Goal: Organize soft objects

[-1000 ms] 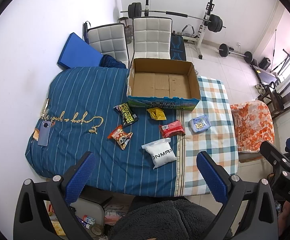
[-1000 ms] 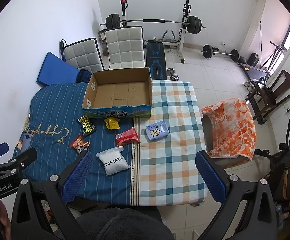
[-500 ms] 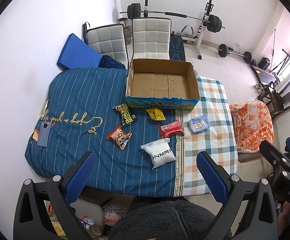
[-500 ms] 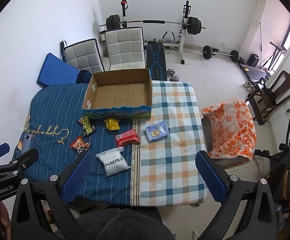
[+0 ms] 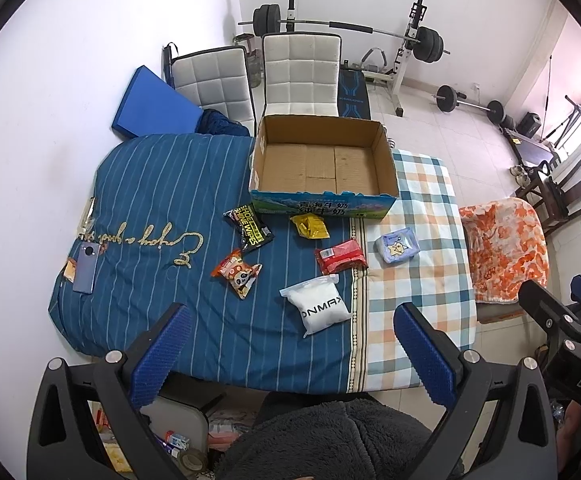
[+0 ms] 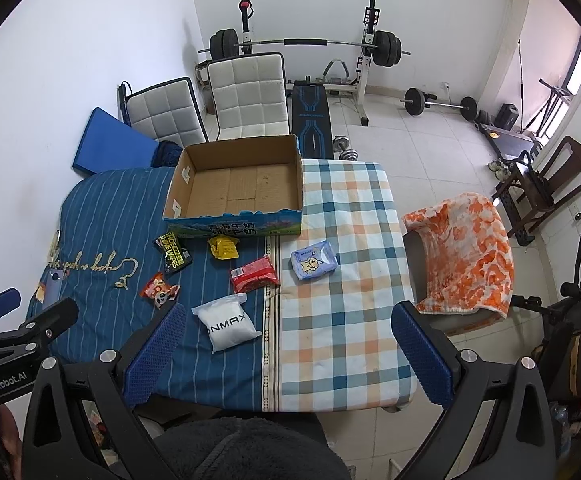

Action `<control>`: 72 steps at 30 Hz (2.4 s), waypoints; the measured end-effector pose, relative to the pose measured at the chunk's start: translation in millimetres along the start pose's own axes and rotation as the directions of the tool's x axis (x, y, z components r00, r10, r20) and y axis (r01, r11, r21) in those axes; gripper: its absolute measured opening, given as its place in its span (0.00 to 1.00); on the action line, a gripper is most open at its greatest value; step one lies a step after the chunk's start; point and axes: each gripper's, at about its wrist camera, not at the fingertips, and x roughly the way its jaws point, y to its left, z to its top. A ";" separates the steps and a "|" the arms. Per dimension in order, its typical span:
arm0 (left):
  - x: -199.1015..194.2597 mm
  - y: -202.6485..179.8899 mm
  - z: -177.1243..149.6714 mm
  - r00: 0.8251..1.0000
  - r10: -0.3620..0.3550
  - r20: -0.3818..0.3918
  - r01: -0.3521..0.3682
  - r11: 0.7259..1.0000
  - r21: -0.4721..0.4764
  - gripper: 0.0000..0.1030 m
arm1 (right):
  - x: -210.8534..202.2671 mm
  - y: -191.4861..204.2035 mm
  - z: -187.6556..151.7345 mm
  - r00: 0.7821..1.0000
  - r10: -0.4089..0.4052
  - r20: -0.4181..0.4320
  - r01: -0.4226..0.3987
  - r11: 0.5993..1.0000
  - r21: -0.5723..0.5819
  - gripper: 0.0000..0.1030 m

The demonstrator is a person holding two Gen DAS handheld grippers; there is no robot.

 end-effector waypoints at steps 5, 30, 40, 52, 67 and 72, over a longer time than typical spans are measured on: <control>19.5 5.2 0.3 0.999 0.030 -0.011 -0.030 0.999 -0.013 1.00 | 14.8 0.5 2.6 1.000 0.004 -0.018 -0.004 1.000 0.007 1.00; 358.5 -9.6 -48.7 0.854 -0.069 -0.515 -0.018 0.987 -0.162 1.00 | 365.9 -52.0 -97.9 0.887 -0.108 -0.448 0.128 0.992 0.015 1.00; 443.9 -51.4 -57.5 0.768 -0.029 -0.640 -0.081 0.986 -0.142 0.99 | 408.4 -100.2 -103.5 0.850 -0.110 -0.514 0.153 0.987 0.040 1.00; 446.7 -35.7 -37.7 0.822 0.122 -0.557 -0.174 0.984 -0.041 0.79 | 426.6 -105.4 -71.9 0.841 0.024 -0.540 0.026 0.996 0.086 1.00; 448.6 27.5 -25.8 0.854 0.160 -0.496 -0.163 0.986 0.036 0.79 | 458.9 85.7 -20.8 0.914 -0.113 -0.390 -0.236 0.634 -0.737 0.94; 451.5 45.7 -49.0 0.870 0.114 -0.479 -0.116 0.993 0.027 0.79 | 487.0 109.3 -37.7 0.889 -0.194 -0.416 -0.293 0.459 -0.839 0.88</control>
